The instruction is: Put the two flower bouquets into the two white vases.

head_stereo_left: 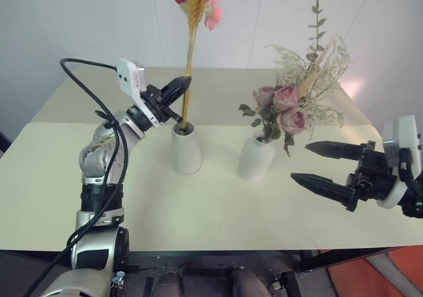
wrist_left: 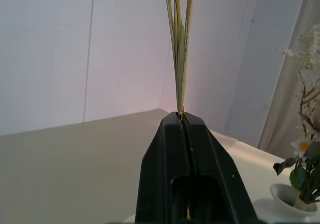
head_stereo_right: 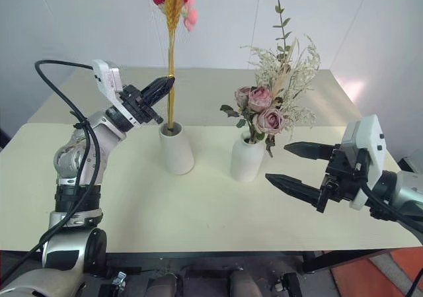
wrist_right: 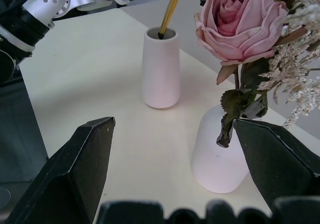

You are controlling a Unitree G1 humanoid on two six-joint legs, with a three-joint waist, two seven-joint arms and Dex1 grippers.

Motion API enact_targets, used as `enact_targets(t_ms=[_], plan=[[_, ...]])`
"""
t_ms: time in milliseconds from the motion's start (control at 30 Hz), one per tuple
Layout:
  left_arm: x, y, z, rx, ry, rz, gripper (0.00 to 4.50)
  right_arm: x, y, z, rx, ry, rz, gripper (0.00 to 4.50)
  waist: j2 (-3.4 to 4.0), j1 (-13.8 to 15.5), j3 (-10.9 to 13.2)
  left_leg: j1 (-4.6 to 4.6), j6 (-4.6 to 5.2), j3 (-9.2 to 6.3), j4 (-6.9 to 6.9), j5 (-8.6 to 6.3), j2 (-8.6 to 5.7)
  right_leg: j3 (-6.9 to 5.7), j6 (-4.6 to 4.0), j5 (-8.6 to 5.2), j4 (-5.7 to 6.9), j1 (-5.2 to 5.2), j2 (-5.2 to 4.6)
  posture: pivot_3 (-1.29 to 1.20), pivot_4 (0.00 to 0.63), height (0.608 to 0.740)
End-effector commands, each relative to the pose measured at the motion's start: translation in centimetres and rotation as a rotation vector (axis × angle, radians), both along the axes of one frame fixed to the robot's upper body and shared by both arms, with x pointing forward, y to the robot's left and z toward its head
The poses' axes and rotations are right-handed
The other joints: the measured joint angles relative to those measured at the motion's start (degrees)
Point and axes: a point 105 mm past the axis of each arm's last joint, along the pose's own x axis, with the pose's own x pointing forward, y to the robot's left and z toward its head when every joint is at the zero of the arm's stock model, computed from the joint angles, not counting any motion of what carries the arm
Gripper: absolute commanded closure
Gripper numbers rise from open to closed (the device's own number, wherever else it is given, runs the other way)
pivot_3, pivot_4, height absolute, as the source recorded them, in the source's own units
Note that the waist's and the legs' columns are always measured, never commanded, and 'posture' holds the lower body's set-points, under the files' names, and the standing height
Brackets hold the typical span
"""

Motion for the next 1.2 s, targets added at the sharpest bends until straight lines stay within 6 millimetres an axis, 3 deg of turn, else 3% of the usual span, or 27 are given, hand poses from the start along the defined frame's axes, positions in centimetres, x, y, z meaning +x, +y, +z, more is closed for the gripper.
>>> enact_targets(t_ms=[33, 100, 333, 467, 700, 933, 1200], plan=[[-0.9, -0.2, 0.2, 0.042, -0.031, -0.015, 4.06, 0.0, 0.1, 1.1, 0.01, -0.068, -0.002, 0.0, 0.0, -0.03, 0.0, 0.0, 0.0, -0.01, 0.0, 0.0, 0.0, 0.0, 0.0, 0.0, 0.0, 0.0, 0.0, 0.0, 0.15, 0.74], [-1.2, 0.0, -0.1, 0.058, -0.019, -0.026, 3.61, 0.0, 0.1, 1.0, 0.007, -0.067, -0.004, 0.0, 0.0, -0.03, 0.0, 0.0, 0.0, -0.02, 0.0, 0.0, 0.01, -0.02, 0.0, 0.0, 0.01, 0.0, 0.0, 0.0, 0.15, 0.74], [-3.1, 2.0, 0.0, 0.124, -0.004, -0.057, 1.35, 0.5, -0.2, 1.0, 0.006, -0.071, -0.017, 0.0, 0.01, -0.34, 0.0, 0.01, 0.0, -0.01, -0.01, 0.0, 0.01, 0.0, 0.0, -0.01, 0.0, -0.02, 0.01, 0.0, 0.15, 0.74], [-6.1, 4.8, -0.2, 0.266, 0.02, -0.083, 0.06, 0.6, -0.4, 0.7, 0.001, -0.057, -0.018, 0.0, 0.01, -0.57, 0.0, 0.04, 0.0, 0.0, -0.03, 0.0, 0.03, 0.0, -0.01, -0.01, 0.04, -0.06, 0.01, 0.0, 0.15, 0.74], [-10.5, 7.7, -1.2, 0.604, -0.032, -0.042, 0.02, 1.9, -1.3, -0.1, -0.008, -0.031, -0.05, 0.0, 0.01, -0.8, -0.01, 0.03, -0.01, 0.08, -0.06, 0.0, 0.07, -0.02, -0.35, -0.22, 0.0, -0.1, -0.05, 0.0, 0.15, 0.74], [-12.4, 9.1, -0.8, 0.615, -0.034, 0.024, 0.02, 3.6, -2.4, -0.3, -0.042, -0.026, -0.066, 0.0, 0.01, -0.56, -0.01, 0.02, -0.01, 0.13, -0.06, -0.01, 0.12, -0.03, -0.48, -0.28, -0.04, -0.15, -0.05, 0.0, 0.15, 0.74], [-12.9, 8.6, -0.9, 0.56, -0.041, 0.048, 0.02, 5.0, -3.9, 0.7, -0.083, -0.042, -0.083, 0.0, 0.01, -0.51, -0.01, -0.01, -0.01, 0.18, -0.08, -0.01, 0.13, -0.02, -0.46, -0.28, -0.02, -0.19, -0.05, 0.0, 0.15, 0.74]])
